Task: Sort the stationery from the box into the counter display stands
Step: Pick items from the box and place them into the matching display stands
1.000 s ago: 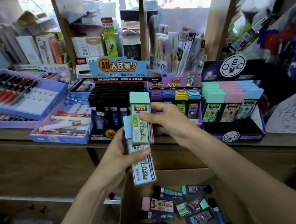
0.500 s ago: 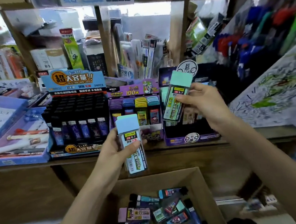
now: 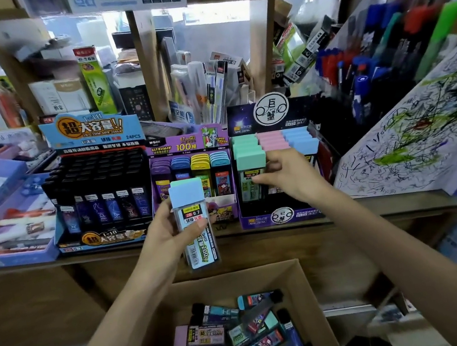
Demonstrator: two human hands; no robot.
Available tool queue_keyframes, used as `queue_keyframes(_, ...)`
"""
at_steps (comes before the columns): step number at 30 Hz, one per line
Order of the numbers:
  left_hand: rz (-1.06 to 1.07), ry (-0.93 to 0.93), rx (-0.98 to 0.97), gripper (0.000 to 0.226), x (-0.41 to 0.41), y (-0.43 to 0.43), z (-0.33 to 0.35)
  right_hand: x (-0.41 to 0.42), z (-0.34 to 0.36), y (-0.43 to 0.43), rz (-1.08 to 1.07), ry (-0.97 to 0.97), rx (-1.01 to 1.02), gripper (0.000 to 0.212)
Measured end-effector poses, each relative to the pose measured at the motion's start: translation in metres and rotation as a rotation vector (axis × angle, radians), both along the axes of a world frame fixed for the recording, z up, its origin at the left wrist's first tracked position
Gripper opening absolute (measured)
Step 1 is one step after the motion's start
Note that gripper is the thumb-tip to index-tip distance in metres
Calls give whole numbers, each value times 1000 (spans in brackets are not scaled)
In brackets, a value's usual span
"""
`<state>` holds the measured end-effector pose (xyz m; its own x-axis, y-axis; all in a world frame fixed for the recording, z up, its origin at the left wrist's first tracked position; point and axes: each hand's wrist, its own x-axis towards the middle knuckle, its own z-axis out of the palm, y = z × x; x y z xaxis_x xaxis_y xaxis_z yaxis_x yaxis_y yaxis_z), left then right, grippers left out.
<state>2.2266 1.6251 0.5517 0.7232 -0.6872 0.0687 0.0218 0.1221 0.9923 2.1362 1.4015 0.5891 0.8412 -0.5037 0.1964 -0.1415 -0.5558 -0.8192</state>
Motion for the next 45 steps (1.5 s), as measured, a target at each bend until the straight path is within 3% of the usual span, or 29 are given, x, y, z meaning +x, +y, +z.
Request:
queue_keyframes(5,7,-8,-2,53,1,-1,0,0,-9,1,-45,25,39,29)
queue_keyframes(8,-1,-12,-11,53,1,-1,-2,1,-15,4,-175,80,-238,21)
queue_keyframes(10,-6,-12,-11,55,1,-2,-3,4,-15,6,-232,161,-417,27)
queue_keyframes(15,-28,-26,-17,49,-1,-4,-3,4,-12,12,-278,316,-541,48)
queue_keyframes(18,-22,-27,-18,51,-2,-6,-4,-5,-9,19,-255,316,-608,46)
queue_keyframes(21,-11,-42,-19,52,-3,-9,-3,-15,4,34,-135,132,-480,33)
queue_keyframes(23,-3,-56,-20,49,-5,-11,-2,-18,14,50,-14,-3,-210,20)
queue_keyframes(25,-2,-74,-31,45,-7,-14,0,-16,17,66,72,-27,63,12)
queue_keyframes(27,1,-85,-46,43,-9,-15,1,-10,14,78,89,2,177,12)
queue_keyframes(31,19,-108,-48,43,-9,-9,3,-2,8,89,90,-1,241,22)
queue_keyframes(35,14,-103,-30,40,-5,3,1,-3,9,86,139,9,344,6)
queue_keyframes(39,84,-93,3,17,3,16,-4,-4,18,72,93,-37,393,6)
queue_keyframes(42,118,-87,-3,15,10,24,-5,-4,29,60,58,-89,303,12)
queue_keyframes(45,121,-63,-23,16,14,28,-3,-11,43,38,-4,-95,89,16)
